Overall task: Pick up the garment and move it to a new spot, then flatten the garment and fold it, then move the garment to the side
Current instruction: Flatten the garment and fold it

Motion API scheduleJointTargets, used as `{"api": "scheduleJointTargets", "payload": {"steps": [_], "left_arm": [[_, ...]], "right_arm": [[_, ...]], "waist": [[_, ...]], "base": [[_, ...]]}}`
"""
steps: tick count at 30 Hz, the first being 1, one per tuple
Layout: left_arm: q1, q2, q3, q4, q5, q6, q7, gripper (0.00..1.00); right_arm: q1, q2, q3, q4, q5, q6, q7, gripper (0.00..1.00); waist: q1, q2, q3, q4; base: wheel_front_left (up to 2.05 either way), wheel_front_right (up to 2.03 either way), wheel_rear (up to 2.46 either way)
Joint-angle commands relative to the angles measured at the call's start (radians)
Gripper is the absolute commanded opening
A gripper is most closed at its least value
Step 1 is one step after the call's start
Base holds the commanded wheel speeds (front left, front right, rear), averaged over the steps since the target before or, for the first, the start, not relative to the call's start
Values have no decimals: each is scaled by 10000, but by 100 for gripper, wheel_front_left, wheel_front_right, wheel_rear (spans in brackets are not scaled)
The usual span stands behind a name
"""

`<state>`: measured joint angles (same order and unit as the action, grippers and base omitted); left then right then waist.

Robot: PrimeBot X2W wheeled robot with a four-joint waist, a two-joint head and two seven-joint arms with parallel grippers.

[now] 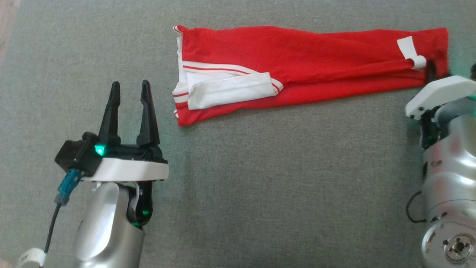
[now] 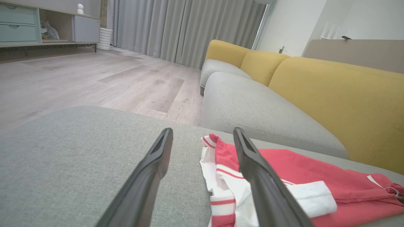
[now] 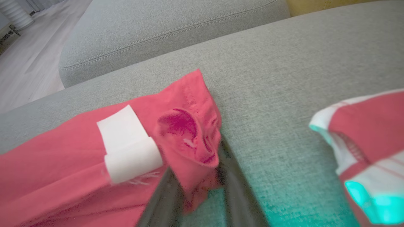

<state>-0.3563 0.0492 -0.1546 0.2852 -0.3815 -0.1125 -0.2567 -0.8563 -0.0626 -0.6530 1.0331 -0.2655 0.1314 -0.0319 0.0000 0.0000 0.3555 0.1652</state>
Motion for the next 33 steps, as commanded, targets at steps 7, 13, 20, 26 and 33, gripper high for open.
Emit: {"api": "scheduleJointTargets", "payload": {"steps": [7,13,20,26,33], "left_arm": [[-188,74,611,-319,235,-77,-51,100],[72,53,716,-281,317,-99,-51,100],[326,36,691,-295,356,-110,-51,100],[452,26,560,-300,374,-112,-51,100],[585,20,387,-261,404,-91,-51,100]], "right_arm": [[-365,124,171,20,-27,-7,-712,0],[-111,-27,463,-583,185,-7,-790,0],[605,-374,891,-1402,732,-7,-669,0],[1203,-273,1754,-2134,1472,-7,-653,0],[1451,64,3327,-2826,2502,-7,-616,0]], "waist": [[0,0,-529,-385],[0,0,-1086,-694],[0,0,-1581,-838],[0,0,-1971,-759],[0,0,-2415,-402]], "base": [[0,0,0],[0,0,0],[0,0,0],[0,0,0],[0,0,0]]}}
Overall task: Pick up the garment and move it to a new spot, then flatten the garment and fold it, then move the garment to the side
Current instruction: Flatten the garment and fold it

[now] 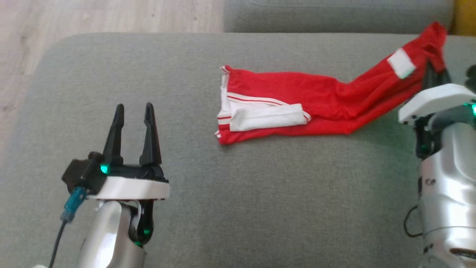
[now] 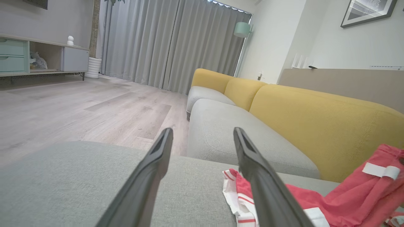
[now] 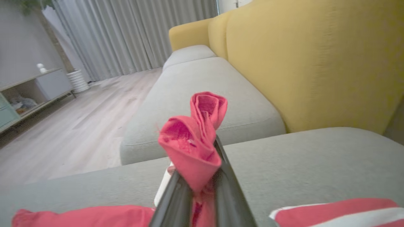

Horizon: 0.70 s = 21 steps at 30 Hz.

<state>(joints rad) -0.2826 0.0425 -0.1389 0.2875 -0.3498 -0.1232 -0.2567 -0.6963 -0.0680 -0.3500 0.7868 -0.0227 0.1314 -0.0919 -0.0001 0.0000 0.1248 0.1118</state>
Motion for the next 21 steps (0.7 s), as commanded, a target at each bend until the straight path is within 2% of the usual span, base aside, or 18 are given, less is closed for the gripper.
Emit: {"api": "scheduleJointTargets", "payload": {"steps": [1,6,11,15,21], "left_arm": [[-142,87,205,-284,87,25,-51,100],[-111,84,-15,-305,16,52,-51,100],[-105,82,-147,-324,-54,117,-51,100],[-175,81,-278,-322,-128,132,-51,100],[-336,80,-646,-167,-343,149,-37,100]], "right_arm": [[-129,142,545,-450,253,-7,29,0],[-48,172,2522,-584,1989,-7,130,0],[-115,175,3997,-385,3307,-7,-113,0],[-313,176,5222,76,4403,-7,-418,0],[-658,176,6753,1199,5418,-7,-1006,0]], "waist": [[1,0,-129,218],[1,0,-208,703],[1,0,-126,1218],[1,0,58,1645],[1,0,357,2224]], "base": [[0,0,0],[0,0,0],[0,0,0],[0,0,0],[0,0,0]]}}
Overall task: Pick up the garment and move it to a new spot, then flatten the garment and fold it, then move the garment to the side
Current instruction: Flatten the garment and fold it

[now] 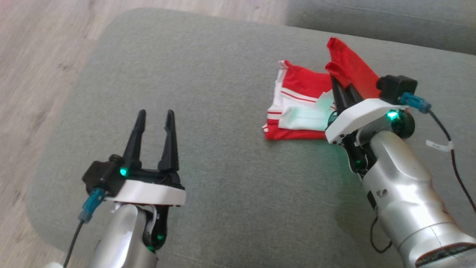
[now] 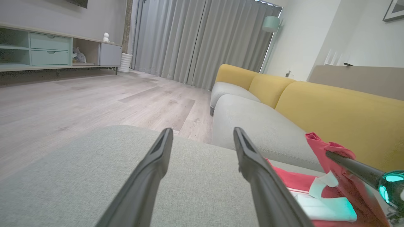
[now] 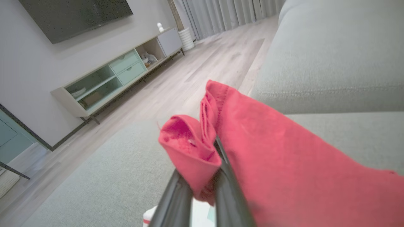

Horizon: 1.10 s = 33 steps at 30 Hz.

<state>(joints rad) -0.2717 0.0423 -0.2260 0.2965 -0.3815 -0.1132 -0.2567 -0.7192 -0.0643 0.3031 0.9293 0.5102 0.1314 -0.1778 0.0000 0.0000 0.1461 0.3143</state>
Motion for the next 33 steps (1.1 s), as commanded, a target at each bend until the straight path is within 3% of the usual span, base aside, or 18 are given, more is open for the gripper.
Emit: {"api": "scheduleJointTargets", "payload": {"steps": [1,12,13,14,22,25,28,33], "left_arm": [[-480,81,141,-231,-62,52,-37,100],[-864,80,-376,-30,-371,192,-47,100],[-882,80,-412,1,-409,210,-47,100],[-890,80,-455,46,-518,226,-48,100],[-844,82,-549,174,-647,357,-49,100],[-818,105,-414,120,-601,395,-50,100],[-749,152,-300,27,-542,409,-50,100],[-570,261,-128,-143,-443,457,-50,100]], "right_arm": [[-483,140,398,-6,216,-7,-241,0],[-1008,140,1879,1452,1436,-7,-775,0],[-982,140,1997,1523,1586,-7,-785,17],[-875,140,2144,1399,1969,-7,-747,100],[-766,141,3759,246,3670,-7,-823,100],[-1052,141,3980,156,3690,-7,-833,100],[-1404,141,3274,228,3273,-7,-835,100],[-1480,-213,1487,171,1122,-7,-837,100]], "waist": [[0,0,187,287],[0,0,522,885],[0,0,511,918],[0,0,506,952],[0,0,333,713],[0,0,171,413],[0,0,-33,43],[0,0,-339,-659]], "base": [[0,0,0],[0,0,0],[0,0,0],[0,0,0],[0,0,0],[0,0,0],[0,0,0],[0,0,0]]}}
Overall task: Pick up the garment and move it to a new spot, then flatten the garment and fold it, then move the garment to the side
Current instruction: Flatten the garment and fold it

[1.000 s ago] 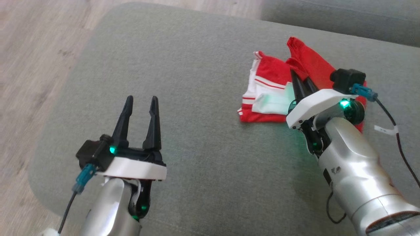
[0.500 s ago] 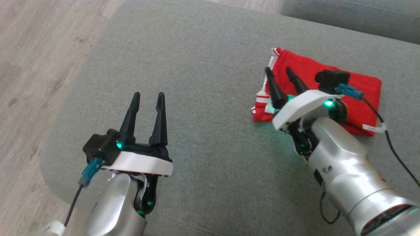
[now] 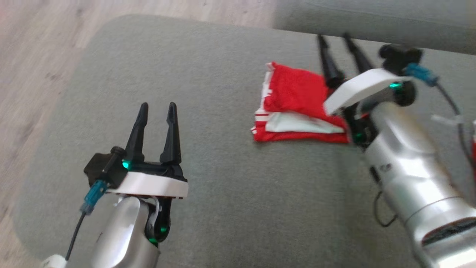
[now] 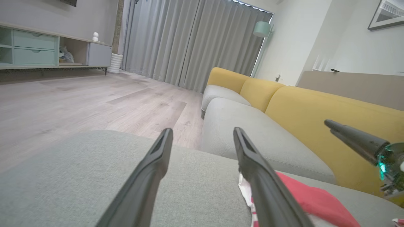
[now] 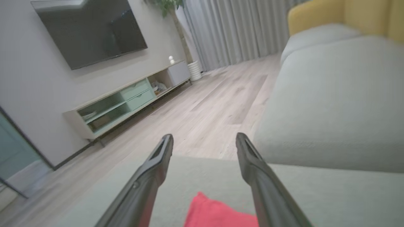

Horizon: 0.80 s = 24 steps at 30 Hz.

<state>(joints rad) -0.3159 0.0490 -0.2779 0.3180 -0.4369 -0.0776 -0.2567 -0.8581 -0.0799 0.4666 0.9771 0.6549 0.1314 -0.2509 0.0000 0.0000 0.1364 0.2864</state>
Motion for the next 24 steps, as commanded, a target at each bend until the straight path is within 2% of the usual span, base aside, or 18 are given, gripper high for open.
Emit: {"api": "scheduleJointTargets", "payload": {"steps": [1,4,7,11,14,18,24], "left_arm": [[-93,211,423,-394,128,111,-50,100],[0,259,545,-483,166,152,-50,100],[115,285,666,-555,216,195,-50,100],[326,351,915,-599,278,285,-51,100],[541,364,1155,-649,327,325,-51,100],[994,327,1463,-649,398,278,-51,100],[1298,244,1732,-585,612,173,-51,100]], "right_arm": [[48,-209,-545,-456,-756,-7,-107,100],[677,-625,-1695,-1103,-2102,-7,-107,100],[1564,-725,-2804,-1963,-3284,-7,-107,100],[2860,-380,-4090,-3356,-4823,-7,-108,100],[3786,40,-4682,-4233,-5562,-7,-108,100],[4926,276,-4953,-5023,-6014,-7,-108,100],[5628,292,-4565,-5471,-5038,-7,-108,100]], "waist": [[0,0,-301,-512],[0,0,-450,-879],[0,0,-572,-1210],[0,0,-622,-1695],[0,0,-606,-2022],[0,0,-625,-2340],[0,0,-498,-2441]], "base": [[0,0,0],[0,0,0],[0,0,0],[0,0,0],[0,0,0],[0,0,0],[0,0,0]]}}
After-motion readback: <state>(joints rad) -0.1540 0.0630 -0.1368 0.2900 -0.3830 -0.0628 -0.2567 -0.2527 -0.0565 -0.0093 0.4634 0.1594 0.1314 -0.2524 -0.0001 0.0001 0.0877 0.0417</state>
